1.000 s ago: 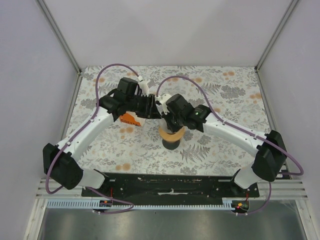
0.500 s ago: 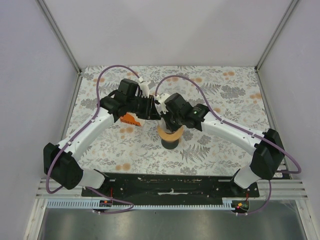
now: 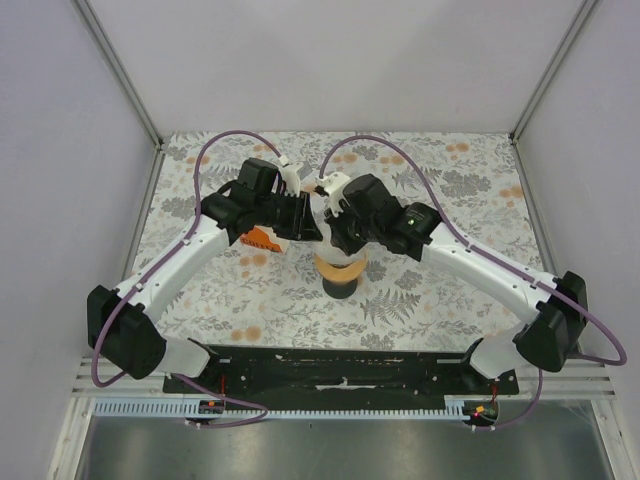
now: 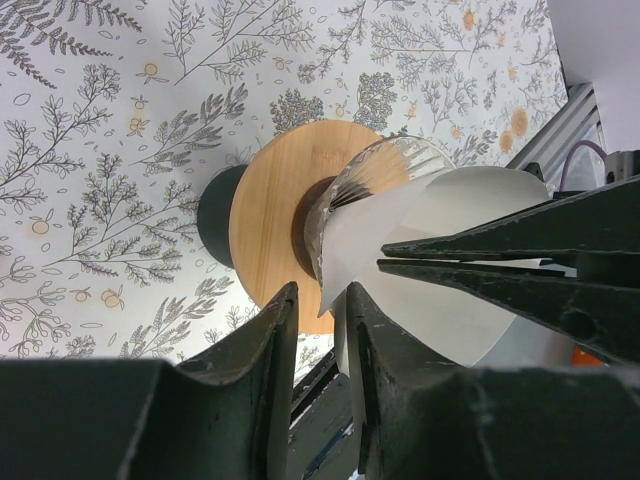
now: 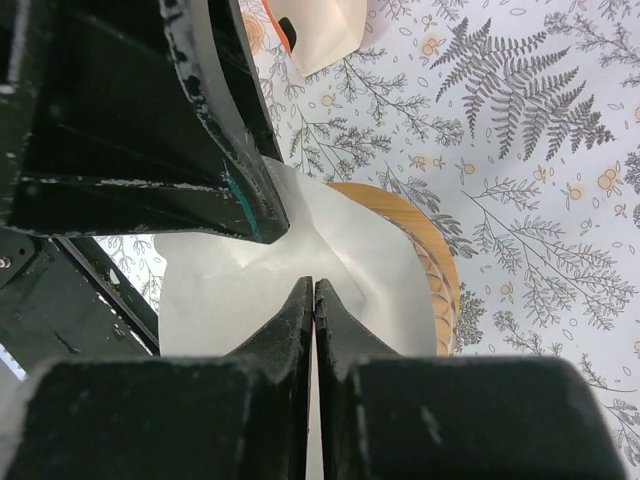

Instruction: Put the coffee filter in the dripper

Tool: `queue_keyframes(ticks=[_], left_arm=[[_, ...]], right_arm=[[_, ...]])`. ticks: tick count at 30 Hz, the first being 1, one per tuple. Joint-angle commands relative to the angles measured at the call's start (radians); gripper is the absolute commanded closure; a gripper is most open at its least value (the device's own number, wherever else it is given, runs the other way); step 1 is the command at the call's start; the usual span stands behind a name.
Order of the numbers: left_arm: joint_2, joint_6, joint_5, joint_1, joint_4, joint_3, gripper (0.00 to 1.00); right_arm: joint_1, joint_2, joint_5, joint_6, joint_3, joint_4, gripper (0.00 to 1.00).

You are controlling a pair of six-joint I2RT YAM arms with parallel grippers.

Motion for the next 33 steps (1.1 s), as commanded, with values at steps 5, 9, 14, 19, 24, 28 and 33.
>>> queue_keyframes(ticks=[5, 9, 14, 19, 24, 28, 33], left_arm=[[-0.01, 0.048, 0.0, -0.004, 0.009, 0.055, 0.67], [-0.01, 0.05, 0.001, -0.004, 0.008, 0.062, 0.67], [-0.002, 0.053, 0.001, -0.004, 0.003, 0.065, 0.66], [-0.002, 0.054, 0.0, -0.004, 0.003, 0.06, 0.65], [-0.005, 0.056, -0.003, -0.004, 0.002, 0.056, 0.65], [0.003, 0.055, -0.002, -0.004, 0.006, 0.049, 0.65], [0.009, 0.056, -0.003, -0.004, 0.011, 0.037, 0.65]], right_arm=[[-0.006, -0.082, -0.079, -0.012, 0.063, 0.012, 0.9], [-0.009, -0.118, -0.072, -0.014, 0.06, 0.017, 0.88], [-0.017, -0.174, -0.041, -0.017, 0.06, 0.02, 0.73], [-0.026, -0.223, 0.049, -0.014, 0.019, 0.021, 0.59], [-0.077, -0.223, 0.166, 0.009, -0.039, 0.023, 0.49], [-0.083, -0.197, 0.125, 0.003, -0.064, 0.032, 0.48], [-0.083, -0.185, 0.106, 0.015, -0.117, 0.067, 0.47]])
